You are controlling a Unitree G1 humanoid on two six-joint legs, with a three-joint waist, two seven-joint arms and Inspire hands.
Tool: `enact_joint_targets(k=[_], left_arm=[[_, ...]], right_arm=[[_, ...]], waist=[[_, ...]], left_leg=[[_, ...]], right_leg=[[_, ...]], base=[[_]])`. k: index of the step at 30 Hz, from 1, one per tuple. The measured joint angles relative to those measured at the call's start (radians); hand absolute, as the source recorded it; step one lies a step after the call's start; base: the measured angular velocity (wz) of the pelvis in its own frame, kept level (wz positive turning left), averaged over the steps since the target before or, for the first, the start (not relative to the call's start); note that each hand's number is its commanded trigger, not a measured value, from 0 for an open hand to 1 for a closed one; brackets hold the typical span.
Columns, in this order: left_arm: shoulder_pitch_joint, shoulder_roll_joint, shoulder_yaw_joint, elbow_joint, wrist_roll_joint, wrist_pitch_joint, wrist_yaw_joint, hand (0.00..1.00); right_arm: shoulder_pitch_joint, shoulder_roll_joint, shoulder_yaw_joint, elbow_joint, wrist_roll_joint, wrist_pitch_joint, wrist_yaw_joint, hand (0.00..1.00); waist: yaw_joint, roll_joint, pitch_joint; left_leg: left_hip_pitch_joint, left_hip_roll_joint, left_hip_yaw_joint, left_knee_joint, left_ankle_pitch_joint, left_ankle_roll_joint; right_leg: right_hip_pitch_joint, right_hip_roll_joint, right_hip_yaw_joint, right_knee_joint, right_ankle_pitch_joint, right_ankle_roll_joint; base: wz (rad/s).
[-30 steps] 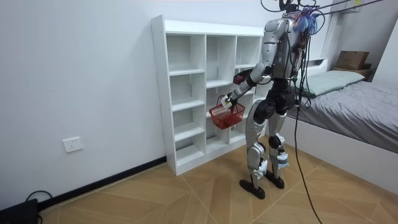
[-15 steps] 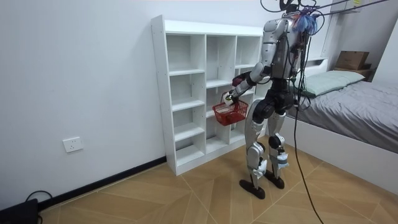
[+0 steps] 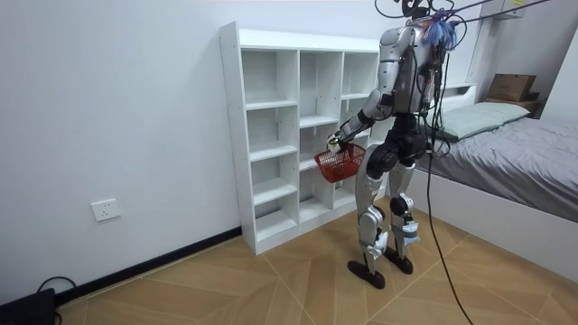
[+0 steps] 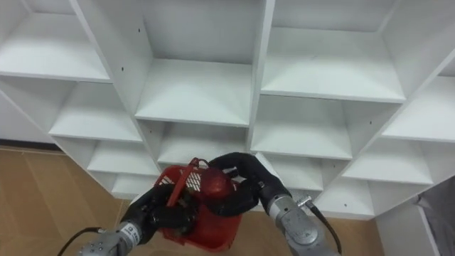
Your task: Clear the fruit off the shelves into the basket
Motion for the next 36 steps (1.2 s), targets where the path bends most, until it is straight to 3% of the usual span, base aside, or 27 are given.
enact_joint_targets(k=[10, 34, 36], left_arm=[[0.004, 0.003, -0.001, -0.006, 0.000, 0.001, -0.009, 1.00], [0.003, 0.001, -0.006, -0.031, -0.001, 0.000, -0.055, 1.00], [0.003, 0.001, -0.006, -0.031, -0.001, 0.000, -0.060, 1.00]], right_arm=[[-0.001, 0.005, 0.001, 0.012, -0.004, -0.003, -0.001, 1.00], [-0.005, 0.005, 0.009, 0.101, -0.003, -0.001, -0.031, 1.00], [-0.008, 0.006, 0.009, 0.108, -0.003, -0.002, -0.031, 0.00]], waist=[[-0.001, 0.014, -0.0084], [-0.003, 0.022, -0.0017], [-0.003, 0.023, 0.0001]], left_leg=[[0.001, 0.002, 0.000, -0.001, 0.000, 0.000], [-0.016, 0.004, 0.004, -0.008, 0.000, 0.000], [-0.016, 0.004, 0.004, -0.008, 0.000, 0.000]], right_leg=[[0.001, 0.003, 0.000, -0.001, 0.001, -0.001], [-0.018, 0.005, 0.000, -0.003, 0.003, -0.003], [-0.019, 0.005, 0.000, -0.003, 0.003, -0.003]], base=[[0.00], [0.00], [0.00]])
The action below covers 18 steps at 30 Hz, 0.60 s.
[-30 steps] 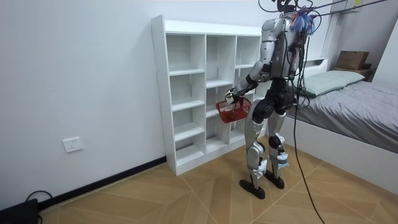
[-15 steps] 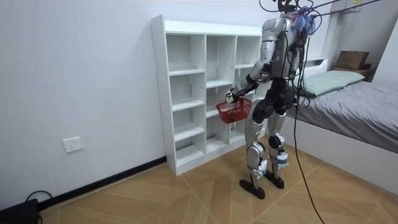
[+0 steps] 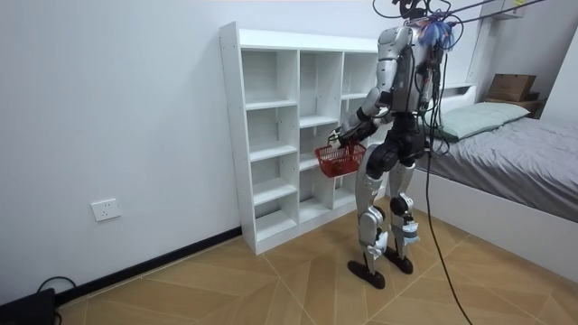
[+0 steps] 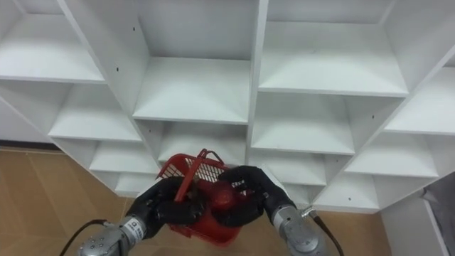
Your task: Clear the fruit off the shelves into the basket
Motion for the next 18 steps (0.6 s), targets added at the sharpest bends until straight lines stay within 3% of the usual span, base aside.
enact_joint_targets(k=[9, 18], left_arm=[[0.000, 0.002, -0.009, -0.001, 0.000, -0.001, -0.021, 1.00], [-0.002, 0.004, -0.017, 0.004, 0.002, 0.002, -0.032, 1.00]], right_arm=[[-0.001, 0.002, 0.001, 0.012, -0.001, 0.000, 0.014, 0.00], [-0.012, 0.034, 0.002, 0.061, 0.000, 0.000, 0.035, 0.00]], waist=[[0.001, -0.002, 0.0036], [-0.003, -0.008, 0.0077]], left_leg=[[-0.012, 0.000, 0.000, -0.001, 0.000, 0.000], [-0.021, 0.000, 0.000, 0.000, 0.000, 0.000]], right_leg=[[-0.013, 0.000, 0.001, 0.002, 0.000, 0.000], [-0.021, 0.000, 0.005, 0.000, 0.000, 0.000]], base=[[0.00], [0.00]])
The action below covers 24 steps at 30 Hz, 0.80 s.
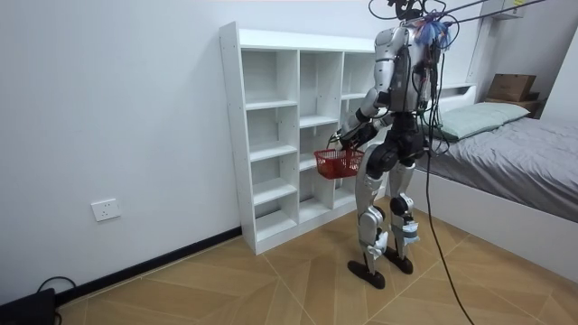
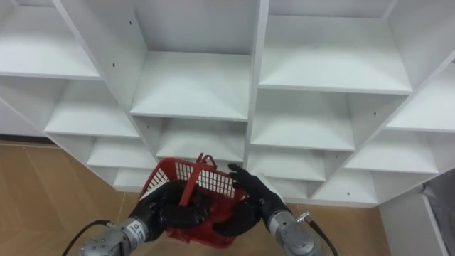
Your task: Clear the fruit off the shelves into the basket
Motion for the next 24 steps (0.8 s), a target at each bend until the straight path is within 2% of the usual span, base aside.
enact_joint_targets(k=[18, 24], left_arm=[[0.001, -0.002, -0.008, 0.000, 0.000, 0.000, -0.022, 1.00], [0.025, 0.008, -0.024, 0.003, 0.013, 0.000, 0.002, 1.00]], right_arm=[[-0.001, 0.000, 0.003, 0.000, 0.000, 0.000, 0.026, 0.00], [0.003, -0.013, 0.025, 0.000, 0.000, 0.000, 0.017, 0.00]], waist=[[0.001, 0.002, -0.0022], [0.001, 0.004, -0.0094]], left_leg=[[0.005, 0.000, -0.002, 0.003, 0.000, 0.000], [0.024, -0.001, -0.004, 0.001, 0.000, 0.000]], right_leg=[[0.005, 0.000, -0.004, 0.002, 0.000, 0.000], [0.021, 0.000, -0.002, 0.000, 0.000, 0.000]], base=[[0.00], [0.00]])
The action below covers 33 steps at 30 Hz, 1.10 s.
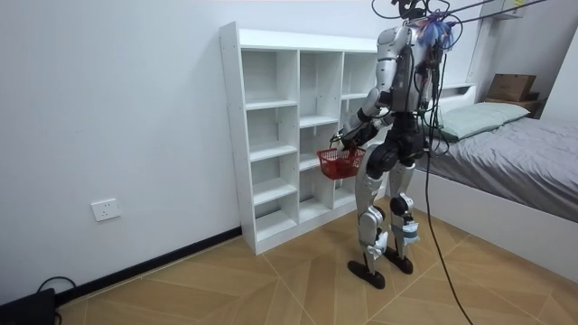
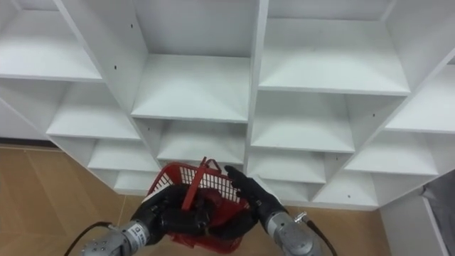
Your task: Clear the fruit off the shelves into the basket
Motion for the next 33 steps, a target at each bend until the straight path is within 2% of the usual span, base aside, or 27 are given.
enact_joint_targets(k=[1, 4, 5, 7, 10, 12, 15, 17, 19, 20, 21, 23, 26, 33], left_arm=[[0.006, 0.000, 0.005, 0.006, 0.024, 0.000, 0.009, 1.00], [0.040, -0.001, 0.032, 0.011, 0.081, 0.001, 0.035, 1.00], [0.056, -0.001, 0.037, 0.018, 0.095, 0.002, 0.049, 1.00], [0.068, -0.001, 0.043, 0.043, 0.095, 0.002, 0.058, 1.00], [0.089, -0.001, 0.080, 0.093, 0.113, 0.001, 0.076, 1.00], [0.115, 0.000, 0.113, 0.123, 0.117, 0.001, 0.093, 1.00], [0.161, 0.007, 0.155, 0.125, 0.134, 0.001, 0.109, 1.00], [0.185, 0.007, 0.181, 0.138, 0.133, -0.004, 0.118, 1.00], [0.185, 0.005, 0.201, 0.189, 0.133, -0.022, 0.133, 1.00], [0.185, -0.001, 0.227, 0.228, 0.133, -0.032, 0.145, 1.00], [0.183, -0.004, 0.237, 0.253, 0.133, -0.041, 0.156, 1.00], [0.176, -0.009, 0.272, 0.324, 0.133, -0.046, 0.185, 1.00], [0.175, -0.011, 0.301, 0.355, 0.131, -0.052, 0.208, 1.00], [0.170, -0.023, 0.329, 0.431, 0.127, -0.075, 0.228, 1.00]], right_arm=[[0.003, 0.000, 0.000, 0.000, -0.001, 0.000, -0.003, 0.00], [0.020, 0.000, -0.006, 0.000, 0.000, 0.001, -0.018, 0.00], [0.031, -0.001, -0.007, 0.000, 0.001, 0.001, -0.022, 0.00], [0.046, -0.004, -0.007, 0.000, 0.009, 0.001, -0.027, 0.00], [0.091, -0.005, -0.044, 0.000, 0.045, 0.000, -0.049, 0.00], [0.129, -0.005, -0.081, 0.002, 0.046, 0.000, -0.074, 0.00], [0.167, -0.005, -0.146, 0.029, 0.060, -0.005, -0.112, 0.00], [0.193, -0.005, -0.184, 0.068, 0.098, -0.024, -0.156, 0.00], [0.195, -0.003, -0.198, 0.121, 0.129, -0.035, -0.183, 0.00], [0.200, -0.002, -0.209, 0.158, 0.141, -0.050, -0.191, 0.00], [0.205, -0.002, -0.217, 0.178, 0.145, -0.057, -0.195, 0.00], [0.216, -0.002, -0.256, 0.254, 0.159, -0.061, -0.197, 0.00], [0.223, 0.000, -0.293, 0.343, 0.159, -0.064, -0.204, 0.00], [0.234, 0.017, -0.313, 0.445, 0.153, -0.064, -0.229, 0.00]], waist=[[0.000, 0.000, -0.0036], [0.000, 0.001, -0.0056], [0.000, 0.002, -0.0097], [0.000, 0.002, -0.0125], [0.001, -0.001, -0.0146], [0.000, -0.004, -0.0190], [-0.009, -0.006, -0.0170], [-0.012, -0.007, -0.0146], [-0.021, -0.007, -0.0140], [-0.026, -0.007, -0.0111], [-0.025, -0.008, -0.0123], [-0.026, -0.010, -0.0110], [-0.025, -0.012, -0.0114], [-0.026, -0.015, -0.0122]], left_leg=[[0.004, 0.000, -0.001, 0.000, 0.000, 0.000], [0.027, -0.002, -0.002, -0.009, 0.000, 0.000], [0.038, -0.003, -0.004, -0.013, 0.000, 0.000], [0.053, -0.004, -0.004, -0.016, 0.000, 0.000], [0.070, -0.012, -0.007, -0.023, 0.000, 0.000], [0.082, -0.015, -0.014, -0.031, 0.000, 0.000], [0.081, -0.017, -0.019, -0.032, 0.000, 0.000], [0.088, -0.018, -0.018, -0.040, 0.000, 0.000], [0.100, -0.019, -0.020, -0.050, 0.000, 0.000], [0.111, -0.019, -0.021, -0.056, 0.000, 0.000], [0.114, -0.019, -0.022, -0.058, 0.000, 0.000], [0.128, -0.019, -0.022, -0.066, -0.001, -0.002], [0.128, -0.019, -0.019, -0.069, -0.002, -0.002], [0.148, -0.022, 0.001, -0.087, -0.002, -0.003]], right_leg=[[0.004, 0.000, 0.000, 0.000, 0.000, 0.000], [0.029, 0.000, -0.004, -0.007, 0.000, 0.000], [0.047, 0.001, -0.006, -0.020, 0.002, 0.002], [0.063, 0.002, -0.005, -0.030, 0.002, 0.003], [0.088, 0.004, -0.007, -0.048, 0.004, 0.005], [0.095, 0.004, -0.007, -0.060, 0.005, 0.007], [0.103, 0.003, -0.012, -0.071, 0.007, 0.009], [0.107, 0.001, -0.015, -0.073, 0.007, 0.010], [0.119, 0.001, -0.015, -0.074, 0.007, 0.010], [0.128, 0.002, -0.015, -0.082, 0.006, 0.011], [0.133, 0.002, -0.016, -0.088, 0.006, 0.011], [0.141, 0.002, -0.012, -0.092, 0.003, 0.013], [0.142, 0.003, -0.007, -0.100, 0.003, 0.013], [0.152, 0.003, -0.002, -0.102, 0.003, 0.014]], base=[[0.00], [0.03], [0.04], [0.04], [0.05], [0.06], [0.06], [0.00], [0.00], [0.00], [0.00], [0.00], [-0.02], [-0.06]])
